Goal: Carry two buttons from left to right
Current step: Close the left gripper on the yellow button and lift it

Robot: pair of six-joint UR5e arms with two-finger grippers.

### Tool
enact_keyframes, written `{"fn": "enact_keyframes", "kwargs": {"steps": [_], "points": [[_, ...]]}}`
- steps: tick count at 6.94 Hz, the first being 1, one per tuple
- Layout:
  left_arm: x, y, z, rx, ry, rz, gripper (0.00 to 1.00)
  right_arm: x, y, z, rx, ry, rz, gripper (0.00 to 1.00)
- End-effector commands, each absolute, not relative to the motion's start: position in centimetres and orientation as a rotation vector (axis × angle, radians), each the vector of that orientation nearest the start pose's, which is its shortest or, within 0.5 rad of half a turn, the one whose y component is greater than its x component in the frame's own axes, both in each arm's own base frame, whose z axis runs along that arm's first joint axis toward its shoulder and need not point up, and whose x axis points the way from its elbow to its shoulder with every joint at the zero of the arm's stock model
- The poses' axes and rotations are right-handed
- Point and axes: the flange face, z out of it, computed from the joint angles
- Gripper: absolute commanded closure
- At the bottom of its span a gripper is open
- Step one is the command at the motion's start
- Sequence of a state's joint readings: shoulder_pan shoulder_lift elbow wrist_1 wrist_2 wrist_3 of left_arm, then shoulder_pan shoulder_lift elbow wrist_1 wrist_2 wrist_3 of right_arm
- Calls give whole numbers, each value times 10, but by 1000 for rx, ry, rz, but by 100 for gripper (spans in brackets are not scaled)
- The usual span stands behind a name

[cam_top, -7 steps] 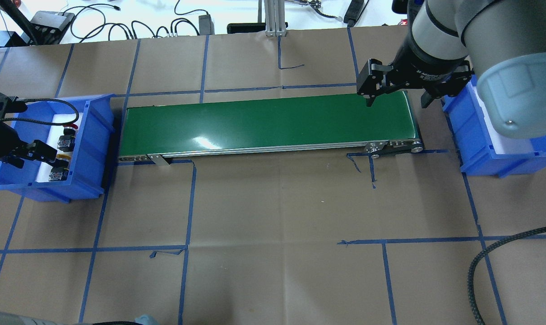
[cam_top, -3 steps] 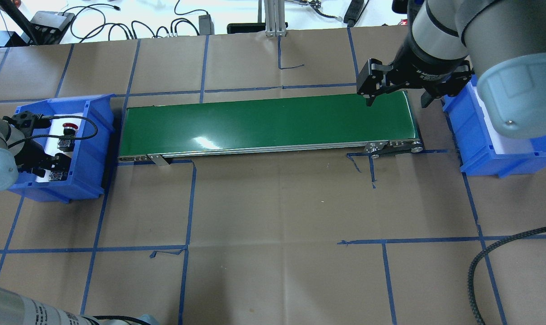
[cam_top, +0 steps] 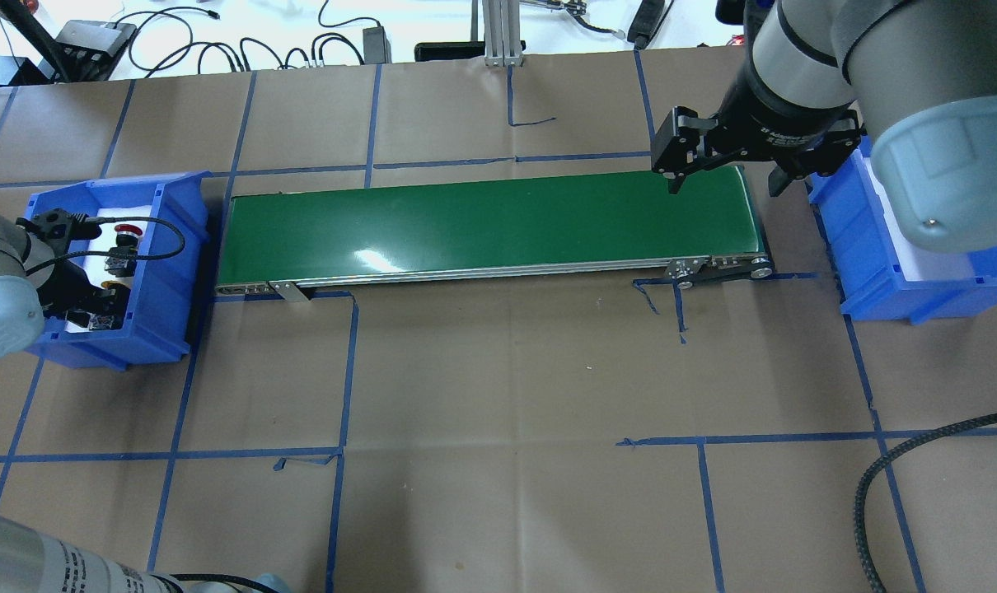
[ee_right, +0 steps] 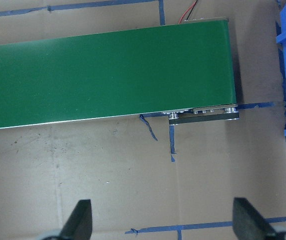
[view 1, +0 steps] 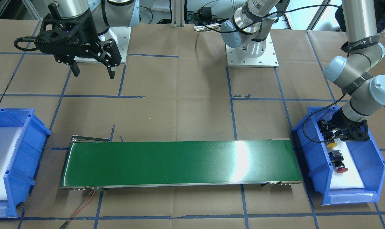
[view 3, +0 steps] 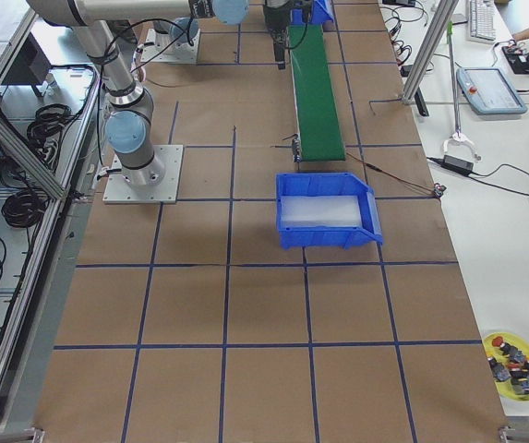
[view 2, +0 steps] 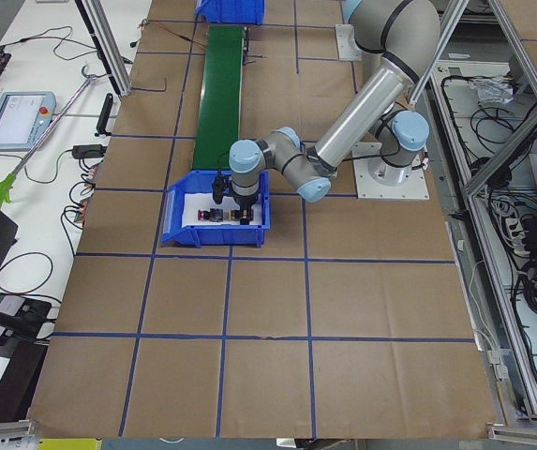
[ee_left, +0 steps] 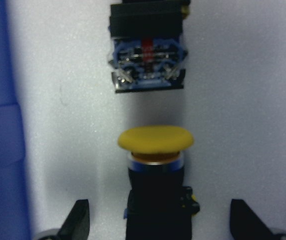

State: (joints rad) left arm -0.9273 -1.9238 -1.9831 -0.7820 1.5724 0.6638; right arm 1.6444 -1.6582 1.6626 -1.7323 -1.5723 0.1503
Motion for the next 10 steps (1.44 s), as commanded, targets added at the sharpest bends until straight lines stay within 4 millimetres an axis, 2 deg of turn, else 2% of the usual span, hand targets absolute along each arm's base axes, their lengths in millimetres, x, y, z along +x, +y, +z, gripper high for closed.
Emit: {"fn": "enact_keyframes", "kwargs": {"steps": [1,3,4,5,6,7,10], "points": [[212,-506,200,29,3119,-37,47,167,-459,502,122,3113,-248,0],[214,-507,209,19,3111,-54,76,166,-458,501,122,3116,-239,0],[214,-507,212,19,3113,-54,86,166,-458,502,122,3116,-241,0],[215,-508,215,17,3109,-61,90,166,-458,501,125,3116,-241,0],[213,-509,233,21,3096,-87,90,167,-458,501,124,3114,-243,0],[212,-508,259,17,3105,-69,90,167,-458,501,124,3114,-243,0],[217,-517,359,22,3138,16,90,166,-458,502,125,3115,-243,0]]}}
